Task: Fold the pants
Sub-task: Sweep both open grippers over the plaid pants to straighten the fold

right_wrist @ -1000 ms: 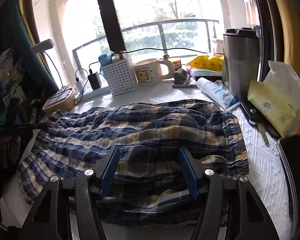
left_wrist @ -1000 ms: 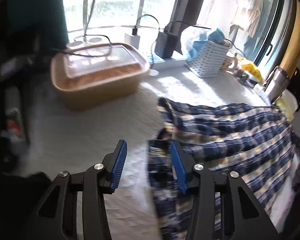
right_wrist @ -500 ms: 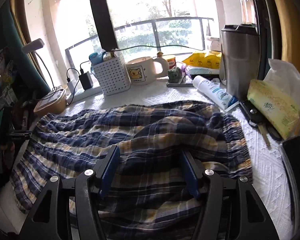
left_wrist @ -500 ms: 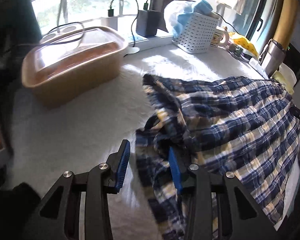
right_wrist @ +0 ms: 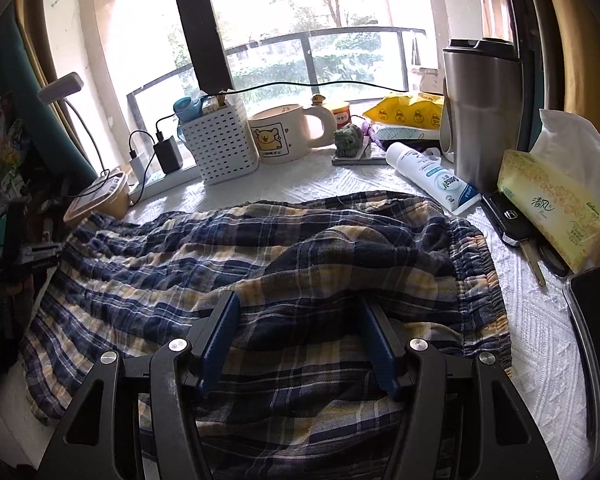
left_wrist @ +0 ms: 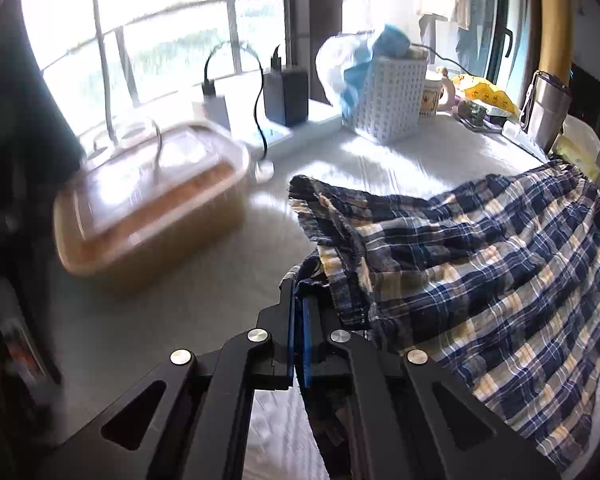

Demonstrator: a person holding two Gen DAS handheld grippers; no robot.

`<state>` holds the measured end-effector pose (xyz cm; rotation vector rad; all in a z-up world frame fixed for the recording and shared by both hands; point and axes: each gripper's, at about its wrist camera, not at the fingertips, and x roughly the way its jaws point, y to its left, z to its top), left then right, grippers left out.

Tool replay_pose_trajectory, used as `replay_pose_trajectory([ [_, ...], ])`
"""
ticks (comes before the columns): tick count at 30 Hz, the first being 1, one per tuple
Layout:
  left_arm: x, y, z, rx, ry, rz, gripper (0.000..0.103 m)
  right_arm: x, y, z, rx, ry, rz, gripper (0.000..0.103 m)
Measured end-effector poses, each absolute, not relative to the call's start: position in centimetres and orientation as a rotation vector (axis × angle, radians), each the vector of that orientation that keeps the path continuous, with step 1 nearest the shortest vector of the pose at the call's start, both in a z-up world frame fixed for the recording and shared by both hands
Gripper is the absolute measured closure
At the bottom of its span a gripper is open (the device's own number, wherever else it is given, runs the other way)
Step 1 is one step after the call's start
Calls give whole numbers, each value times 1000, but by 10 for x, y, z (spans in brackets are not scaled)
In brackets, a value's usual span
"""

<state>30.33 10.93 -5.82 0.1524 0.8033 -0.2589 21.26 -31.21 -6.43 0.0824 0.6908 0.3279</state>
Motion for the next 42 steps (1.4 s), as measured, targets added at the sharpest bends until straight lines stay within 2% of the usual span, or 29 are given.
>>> replay_pose_trajectory([
  [3, 311, 105, -61, 251, 771, -171, 99, 212, -314, -66, 90, 695, 330, 40],
  [7, 320, 126, -65, 197, 828, -71, 99, 214, -317, -68, 111, 720, 320, 40],
  [10, 307, 143, -50, 159, 808, -14, 98, 214, -318, -69, 116, 728, 316, 40],
  [12, 290, 147, -34, 114, 765, -9, 93, 215, -317, -69, 109, 735, 310, 40],
  [14, 271, 141, -20, 59, 726, -88, 67, 217, -315, -70, 102, 746, 305, 39],
  [16, 257, 123, -15, 46, 710, -156, 52, 217, -314, -71, 96, 747, 301, 37],
  [22, 245, 63, -42, 56, 808, -334, 51, 200, -294, -58, -31, 677, 317, 35],
  [28, 235, 53, -78, 89, 927, -270, 51, 190, -269, -50, -178, 666, 372, 35],
  [30, 229, 56, -81, 104, 909, -264, 51, 193, -259, -47, -211, 676, 395, 32],
  [32, 225, 60, -80, 105, 912, -246, 51, 203, -249, -57, -236, 739, 437, 18],
  [35, 219, 69, -81, 98, 915, -230, 51, 215, -231, -90, -331, 887, 471, 16],
  [37, 213, 74, -79, 100, 913, -204, 51, 209, -229, -94, -355, 878, 484, 12],
  [42, 180, 70, -63, 52, 852, -228, 51, 197, -242, -95, -368, 923, 491, 12],
])
